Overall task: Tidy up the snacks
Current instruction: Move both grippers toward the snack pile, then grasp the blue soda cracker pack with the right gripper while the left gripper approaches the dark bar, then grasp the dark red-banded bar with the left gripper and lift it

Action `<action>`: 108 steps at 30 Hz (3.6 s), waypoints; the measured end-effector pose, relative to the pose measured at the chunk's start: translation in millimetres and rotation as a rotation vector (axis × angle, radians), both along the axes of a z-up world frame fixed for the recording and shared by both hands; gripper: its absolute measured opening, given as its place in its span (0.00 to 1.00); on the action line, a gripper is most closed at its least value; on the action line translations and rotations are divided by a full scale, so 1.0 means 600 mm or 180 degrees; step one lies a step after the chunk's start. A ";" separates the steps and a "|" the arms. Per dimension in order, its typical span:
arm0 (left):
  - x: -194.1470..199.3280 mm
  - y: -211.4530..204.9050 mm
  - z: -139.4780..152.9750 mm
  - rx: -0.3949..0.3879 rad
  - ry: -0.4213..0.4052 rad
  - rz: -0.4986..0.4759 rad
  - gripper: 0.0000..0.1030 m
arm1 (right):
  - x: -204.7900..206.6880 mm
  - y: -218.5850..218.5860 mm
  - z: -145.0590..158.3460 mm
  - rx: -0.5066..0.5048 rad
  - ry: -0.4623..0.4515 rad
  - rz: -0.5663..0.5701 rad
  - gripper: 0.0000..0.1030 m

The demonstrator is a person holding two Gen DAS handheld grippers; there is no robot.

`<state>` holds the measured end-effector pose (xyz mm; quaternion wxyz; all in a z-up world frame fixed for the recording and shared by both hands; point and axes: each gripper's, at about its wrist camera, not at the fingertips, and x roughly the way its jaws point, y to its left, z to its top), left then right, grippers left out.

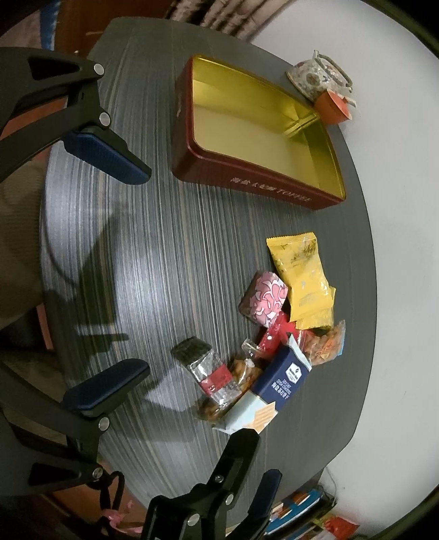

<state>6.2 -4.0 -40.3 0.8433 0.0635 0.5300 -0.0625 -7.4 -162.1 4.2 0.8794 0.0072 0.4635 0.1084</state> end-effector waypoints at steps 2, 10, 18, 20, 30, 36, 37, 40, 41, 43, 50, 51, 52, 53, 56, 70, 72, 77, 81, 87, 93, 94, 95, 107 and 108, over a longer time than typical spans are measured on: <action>0.001 0.001 0.000 -0.0004 -0.0006 -0.0013 0.99 | 0.001 0.000 -0.002 -0.0013 0.0017 0.0006 0.92; 0.001 0.008 -0.002 -0.0046 -0.0025 -0.0051 0.99 | 0.015 -0.005 -0.009 -0.0017 0.0110 0.0143 0.78; 0.002 0.002 -0.001 -0.0015 -0.0098 -0.0228 0.99 | 0.057 -0.006 -0.035 -0.0133 0.0289 0.0379 0.65; 0.001 -0.003 -0.002 0.0012 -0.0119 -0.0309 0.99 | 0.069 -0.004 -0.043 -0.0174 0.0315 0.0423 0.65; 0.012 -0.021 -0.012 -0.0016 -0.0084 -0.0555 0.97 | 0.105 0.003 -0.082 -0.0209 0.0464 0.0572 0.53; 0.019 -0.034 -0.021 -0.0066 -0.0047 -0.0694 0.93 | 0.113 0.003 -0.097 -0.0157 0.0516 0.0621 0.49; 0.020 -0.037 -0.023 -0.0056 -0.0043 -0.0716 0.92 | 0.111 0.001 -0.097 -0.0145 0.0498 0.0621 0.49; 0.025 -0.045 -0.027 -0.0036 -0.0029 -0.0754 0.90 | 0.108 -0.005 -0.096 -0.0093 0.0476 0.0596 0.47; 0.026 -0.047 -0.029 -0.0033 -0.0023 -0.0761 0.90 | 0.107 -0.007 -0.095 -0.0077 0.0469 0.0582 0.47; 0.030 -0.050 -0.032 -0.0011 -0.0020 -0.0772 0.89 | 0.102 -0.014 -0.092 -0.0072 0.0448 0.0563 0.47; 0.042 -0.065 -0.039 0.0012 -0.0036 -0.0885 0.88 | 0.082 -0.057 -0.074 -0.0090 0.0405 0.0348 0.47; 0.045 -0.067 -0.039 0.0007 -0.0036 -0.0901 0.88 | 0.079 -0.067 -0.072 -0.0086 0.0409 0.0299 0.47; 0.047 -0.070 -0.039 -0.0002 -0.0038 -0.0927 0.87 | 0.073 -0.080 -0.071 -0.0073 0.0420 0.0240 0.47; 0.048 -0.071 -0.038 -0.0009 -0.0038 -0.0952 0.85 | 0.069 -0.088 -0.070 -0.0073 0.0428 0.0192 0.47; 0.060 -0.082 -0.039 -0.0039 -0.0021 -0.1046 0.78 | 0.053 -0.117 -0.070 -0.0075 0.0474 0.0038 0.47; 0.100 -0.123 -0.055 -0.0205 0.0204 -0.1361 0.49 | 0.017 -0.150 -0.074 0.0037 0.0472 -0.0202 0.47; 0.098 -0.129 -0.055 -0.0218 0.0208 -0.1404 0.39 | 0.016 -0.149 -0.074 0.0050 0.0465 -0.0212 0.47; 0.101 -0.133 -0.058 -0.0265 0.0225 -0.1379 0.38 | 0.015 -0.149 -0.074 0.0053 0.0462 -0.0213 0.47; 0.107 -0.130 -0.062 -0.0330 0.0293 -0.1347 0.37 | 0.015 -0.149 -0.074 0.0048 0.0451 -0.0216 0.47; 0.111 -0.135 -0.071 -0.0307 0.0325 -0.1294 0.35 | 0.013 -0.149 -0.073 0.0047 0.0456 -0.0220 0.47; 0.107 -0.137 -0.067 -0.0190 0.0300 -0.1247 0.33 | 0.012 -0.148 -0.072 0.0041 0.0429 -0.0247 0.47; 0.107 -0.137 -0.065 -0.0199 0.0294 -0.1235 0.32 | 0.012 -0.149 -0.072 0.0040 0.0429 -0.0249 0.47; 0.108 -0.135 -0.062 -0.0212 0.0293 -0.1213 0.31 | 0.012 -0.149 -0.072 0.0036 0.0425 -0.0253 0.47; 0.108 -0.097 -0.030 -0.0209 0.0199 -0.1006 0.27 | 0.012 -0.147 -0.066 -0.0012 0.0378 -0.0327 0.47; 0.108 -0.095 -0.027 -0.0213 0.0191 -0.0992 0.27 | 0.012 -0.147 -0.064 -0.0014 0.0375 -0.0332 0.47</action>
